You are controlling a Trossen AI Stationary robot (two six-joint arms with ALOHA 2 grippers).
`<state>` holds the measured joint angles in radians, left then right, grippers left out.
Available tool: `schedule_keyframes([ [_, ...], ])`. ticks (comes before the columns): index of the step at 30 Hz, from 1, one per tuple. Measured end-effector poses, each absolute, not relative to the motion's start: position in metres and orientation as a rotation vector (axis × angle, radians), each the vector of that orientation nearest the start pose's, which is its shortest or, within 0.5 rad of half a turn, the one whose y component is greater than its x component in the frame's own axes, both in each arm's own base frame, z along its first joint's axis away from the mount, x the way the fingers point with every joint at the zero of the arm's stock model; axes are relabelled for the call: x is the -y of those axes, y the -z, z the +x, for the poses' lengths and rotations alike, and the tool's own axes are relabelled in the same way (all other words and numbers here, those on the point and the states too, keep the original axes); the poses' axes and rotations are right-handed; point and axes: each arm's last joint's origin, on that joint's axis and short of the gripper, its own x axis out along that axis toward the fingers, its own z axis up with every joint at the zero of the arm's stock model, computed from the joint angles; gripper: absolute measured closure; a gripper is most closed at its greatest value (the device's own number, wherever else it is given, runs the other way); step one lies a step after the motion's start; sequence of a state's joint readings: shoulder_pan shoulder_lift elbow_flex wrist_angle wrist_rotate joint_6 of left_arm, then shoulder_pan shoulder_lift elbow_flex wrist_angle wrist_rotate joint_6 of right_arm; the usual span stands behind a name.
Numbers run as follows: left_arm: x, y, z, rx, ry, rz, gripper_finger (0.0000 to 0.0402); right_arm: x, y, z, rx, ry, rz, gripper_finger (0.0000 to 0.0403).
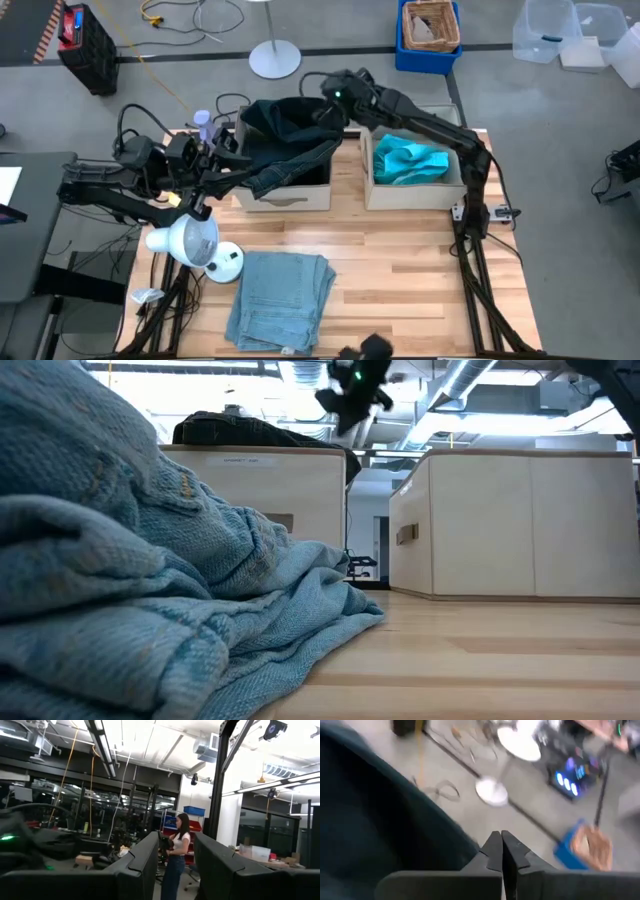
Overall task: Sort clothes
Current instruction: Put the dark blue jeans into the left laundry organizer
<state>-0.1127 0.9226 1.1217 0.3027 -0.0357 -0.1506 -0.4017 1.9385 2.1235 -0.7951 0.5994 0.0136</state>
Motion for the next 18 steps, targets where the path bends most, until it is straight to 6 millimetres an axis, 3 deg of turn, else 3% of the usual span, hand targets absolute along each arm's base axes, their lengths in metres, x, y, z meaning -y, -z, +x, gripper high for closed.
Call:
schedule_keyframes([
  [5,0.018,-0.468,0.173,0.492,0.117,-0.203,0.0282,0.205,-0.385,0.371,-0.678,0.944,0.123,0.0389],
  [10,0.019,-0.467,0.173,0.487,0.119,-0.21,0.0282,0.209,-0.372,0.375,-0.719,0.818,0.219,0.0399],
  [18,0.018,-0.467,0.173,0.485,0.119,-0.213,0.0282,0.174,-0.369,0.401,-0.709,0.511,0.189,0.0401],
])
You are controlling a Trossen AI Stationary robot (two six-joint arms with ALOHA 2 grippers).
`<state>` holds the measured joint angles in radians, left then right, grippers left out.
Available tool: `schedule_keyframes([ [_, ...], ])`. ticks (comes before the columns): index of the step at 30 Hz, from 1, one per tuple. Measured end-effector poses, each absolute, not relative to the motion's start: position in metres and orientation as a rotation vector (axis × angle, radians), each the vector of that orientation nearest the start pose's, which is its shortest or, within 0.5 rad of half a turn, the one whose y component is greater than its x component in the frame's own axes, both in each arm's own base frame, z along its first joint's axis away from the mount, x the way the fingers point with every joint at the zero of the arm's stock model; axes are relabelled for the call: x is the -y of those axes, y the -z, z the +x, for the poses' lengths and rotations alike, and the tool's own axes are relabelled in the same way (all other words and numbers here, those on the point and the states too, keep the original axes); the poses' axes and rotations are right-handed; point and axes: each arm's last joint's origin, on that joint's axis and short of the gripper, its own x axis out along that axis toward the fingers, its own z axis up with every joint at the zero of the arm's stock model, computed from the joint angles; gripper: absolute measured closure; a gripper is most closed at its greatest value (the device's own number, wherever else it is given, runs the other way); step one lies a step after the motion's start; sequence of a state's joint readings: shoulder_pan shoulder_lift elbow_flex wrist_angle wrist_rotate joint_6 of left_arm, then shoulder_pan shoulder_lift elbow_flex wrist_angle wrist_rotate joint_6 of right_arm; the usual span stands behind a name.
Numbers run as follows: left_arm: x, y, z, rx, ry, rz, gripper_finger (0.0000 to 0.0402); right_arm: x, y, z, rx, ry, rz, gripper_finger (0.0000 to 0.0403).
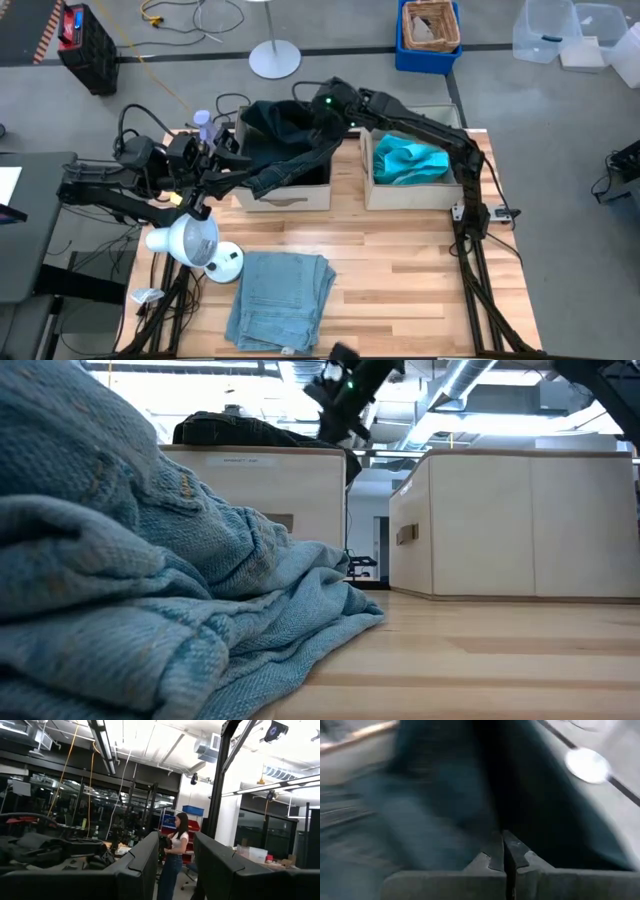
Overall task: Sort clothes
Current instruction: Put the dark blue jeans into the left laundry organizer
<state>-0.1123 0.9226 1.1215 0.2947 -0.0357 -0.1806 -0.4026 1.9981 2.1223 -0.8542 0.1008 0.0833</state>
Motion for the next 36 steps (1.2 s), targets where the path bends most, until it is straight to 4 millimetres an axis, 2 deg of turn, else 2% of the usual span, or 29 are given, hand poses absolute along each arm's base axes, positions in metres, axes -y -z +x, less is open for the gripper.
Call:
schedule_keyframes([
  [9,0.018,-0.467,0.173,0.484,0.119,-0.213,0.0282,0.117,-0.37,0.421,-0.714,0.164,0.129,0.0402],
  [14,0.019,-0.467,0.173,0.485,0.12,-0.213,0.0282,0.096,-0.37,0.426,-0.708,0.063,0.129,0.0403],
  [16,0.018,-0.467,0.173,0.486,0.12,-0.213,0.0282,0.094,-0.372,0.429,-0.681,0.083,0.098,0.0403],
  [19,0.019,-0.467,0.173,0.486,0.121,-0.22,0.0283,0.092,-0.387,0.426,-0.626,0.235,0.011,0.0403],
  [22,0.018,-0.467,0.173,0.486,0.124,-0.229,0.0283,0.104,-0.415,0.414,-0.534,0.346,-0.02,0.0403],
  [25,0.018,-0.467,0.173,0.486,0.125,-0.233,0.0283,0.125,-0.43,0.403,-0.48,0.432,0.07,0.0403],
  [32,0.018,-0.467,0.173,0.483,0.133,-0.264,0.0283,0.188,-0.431,0.374,-0.447,0.643,0.338,0.0403],
  [36,0.018,-0.467,0.173,0.483,0.133,-0.265,0.0283,0.219,-0.415,0.356,-0.52,0.764,0.464,0.0403],
])
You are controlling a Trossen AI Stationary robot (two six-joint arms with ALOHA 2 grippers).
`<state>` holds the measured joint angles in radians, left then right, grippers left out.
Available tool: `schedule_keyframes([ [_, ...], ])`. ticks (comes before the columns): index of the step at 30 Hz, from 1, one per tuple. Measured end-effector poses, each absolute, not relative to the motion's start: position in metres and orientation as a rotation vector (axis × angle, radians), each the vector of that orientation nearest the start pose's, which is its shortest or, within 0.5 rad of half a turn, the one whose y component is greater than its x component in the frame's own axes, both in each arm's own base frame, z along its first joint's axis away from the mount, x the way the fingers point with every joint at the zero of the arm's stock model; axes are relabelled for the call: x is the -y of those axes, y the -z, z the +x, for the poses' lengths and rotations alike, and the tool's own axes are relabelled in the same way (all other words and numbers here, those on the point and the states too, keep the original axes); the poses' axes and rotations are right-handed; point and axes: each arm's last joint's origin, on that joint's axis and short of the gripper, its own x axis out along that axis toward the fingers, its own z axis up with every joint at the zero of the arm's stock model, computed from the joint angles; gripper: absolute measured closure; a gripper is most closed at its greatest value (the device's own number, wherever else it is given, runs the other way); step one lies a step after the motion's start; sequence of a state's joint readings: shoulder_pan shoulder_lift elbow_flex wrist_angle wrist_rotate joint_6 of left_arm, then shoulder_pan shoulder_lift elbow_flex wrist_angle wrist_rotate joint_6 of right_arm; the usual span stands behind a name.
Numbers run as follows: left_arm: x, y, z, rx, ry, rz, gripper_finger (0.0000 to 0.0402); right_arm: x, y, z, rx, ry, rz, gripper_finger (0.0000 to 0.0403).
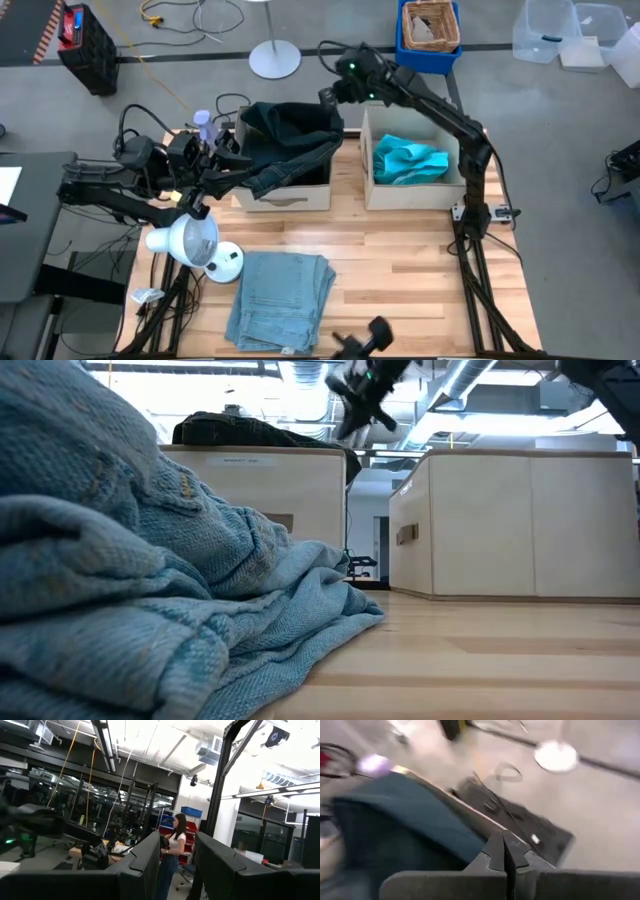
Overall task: Sort clothes
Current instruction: Put the dark blue jeans into the left laundry organizer
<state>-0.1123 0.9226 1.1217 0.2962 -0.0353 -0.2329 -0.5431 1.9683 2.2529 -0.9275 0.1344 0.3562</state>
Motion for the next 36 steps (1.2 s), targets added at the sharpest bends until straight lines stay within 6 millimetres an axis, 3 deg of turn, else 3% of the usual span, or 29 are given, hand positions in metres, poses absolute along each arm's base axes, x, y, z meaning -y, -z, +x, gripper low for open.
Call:
schedule_keyframes([
  [7,0.019,-0.466,0.174,0.469,0.13,-0.258,0.0283,0.241,-0.395,0.339,-0.669,0.777,0.588,0.0403],
  [18,0.019,-0.466,0.174,0.468,0.125,-0.238,0.0283,0.233,-0.35,0.378,-0.807,0.677,0.61,0.0403],
  [25,0.019,-0.466,0.174,0.467,0.124,-0.238,0.0282,0.201,-0.357,0.405,-0.724,0.498,0.577,0.0403],
  [36,0.019,-0.466,0.174,0.467,0.124,-0.238,0.0282,0.153,-0.356,0.425,-0.787,0.235,0.393,0.0403],
])
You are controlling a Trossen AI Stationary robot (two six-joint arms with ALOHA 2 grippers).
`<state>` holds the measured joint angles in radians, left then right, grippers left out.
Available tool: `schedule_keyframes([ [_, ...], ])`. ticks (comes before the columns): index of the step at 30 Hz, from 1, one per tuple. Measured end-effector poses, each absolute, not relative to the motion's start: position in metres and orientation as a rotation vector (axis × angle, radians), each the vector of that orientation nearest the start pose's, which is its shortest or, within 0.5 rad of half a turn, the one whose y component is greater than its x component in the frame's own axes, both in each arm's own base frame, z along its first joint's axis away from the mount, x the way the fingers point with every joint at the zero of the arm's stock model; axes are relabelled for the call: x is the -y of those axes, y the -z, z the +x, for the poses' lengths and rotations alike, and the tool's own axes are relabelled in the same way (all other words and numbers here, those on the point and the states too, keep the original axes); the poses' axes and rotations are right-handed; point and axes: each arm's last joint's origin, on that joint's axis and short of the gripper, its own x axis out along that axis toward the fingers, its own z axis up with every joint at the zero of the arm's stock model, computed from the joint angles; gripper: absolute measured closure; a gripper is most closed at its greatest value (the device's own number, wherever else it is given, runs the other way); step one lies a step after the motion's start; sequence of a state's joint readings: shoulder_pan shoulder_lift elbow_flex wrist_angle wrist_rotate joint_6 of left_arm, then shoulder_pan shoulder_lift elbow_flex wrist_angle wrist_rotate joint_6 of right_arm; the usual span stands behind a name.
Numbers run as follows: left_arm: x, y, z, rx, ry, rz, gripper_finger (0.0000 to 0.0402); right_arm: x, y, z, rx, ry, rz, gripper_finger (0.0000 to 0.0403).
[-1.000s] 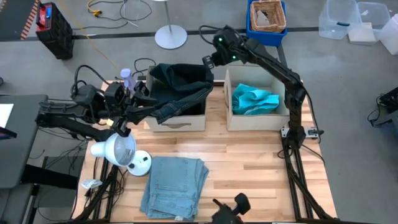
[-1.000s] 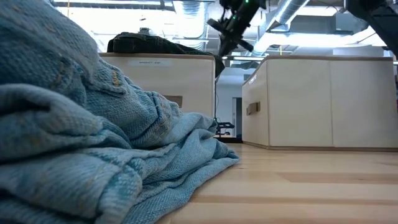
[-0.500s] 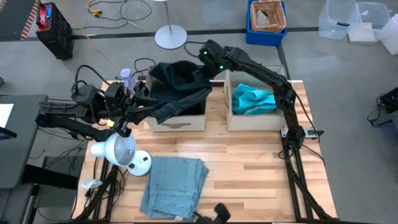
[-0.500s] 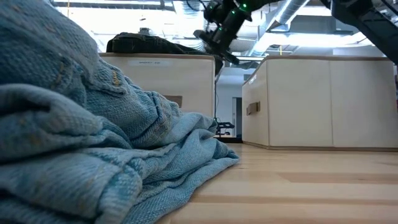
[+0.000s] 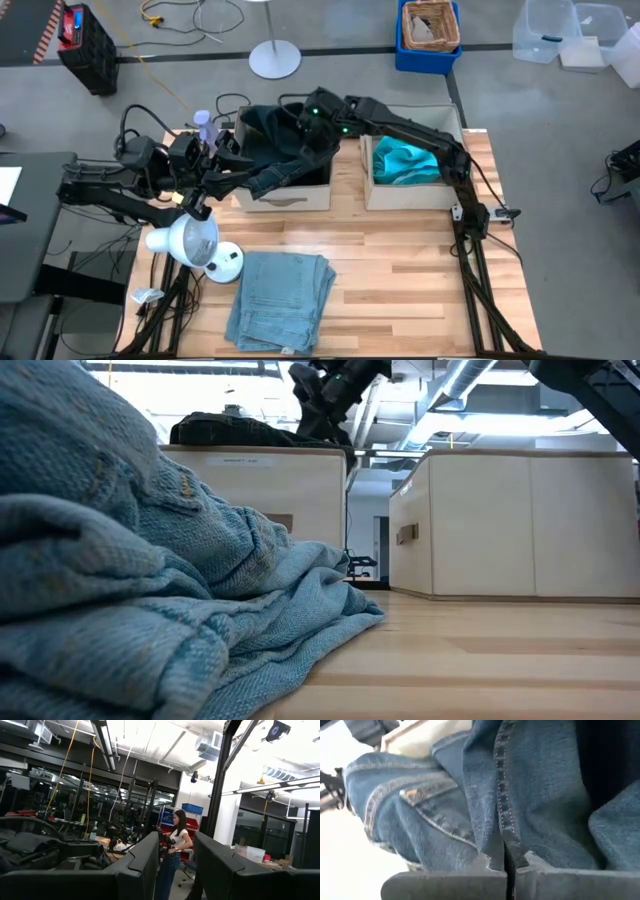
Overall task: Sort clothes
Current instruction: Put the dark blue jeans into the left laundry organizer
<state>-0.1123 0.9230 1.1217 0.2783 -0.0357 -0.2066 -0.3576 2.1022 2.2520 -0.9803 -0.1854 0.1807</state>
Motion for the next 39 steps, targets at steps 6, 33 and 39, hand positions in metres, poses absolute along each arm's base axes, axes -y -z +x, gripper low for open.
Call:
schedule_keyframes([
  [6,0.019,-0.466,0.174,0.467,0.126,-0.246,0.0282,0.143,-0.325,0.438,-0.933,0.172,0.298,0.0403],
  [33,0.019,-0.465,0.174,0.462,0.128,-0.256,0.0283,0.169,-0.245,0.461,-1.052,0.494,0.773,0.0403],
  [39,0.019,-0.465,0.174,0.461,0.128,-0.256,0.0283,0.167,-0.248,0.467,-1.001,0.443,0.77,0.0403],
])
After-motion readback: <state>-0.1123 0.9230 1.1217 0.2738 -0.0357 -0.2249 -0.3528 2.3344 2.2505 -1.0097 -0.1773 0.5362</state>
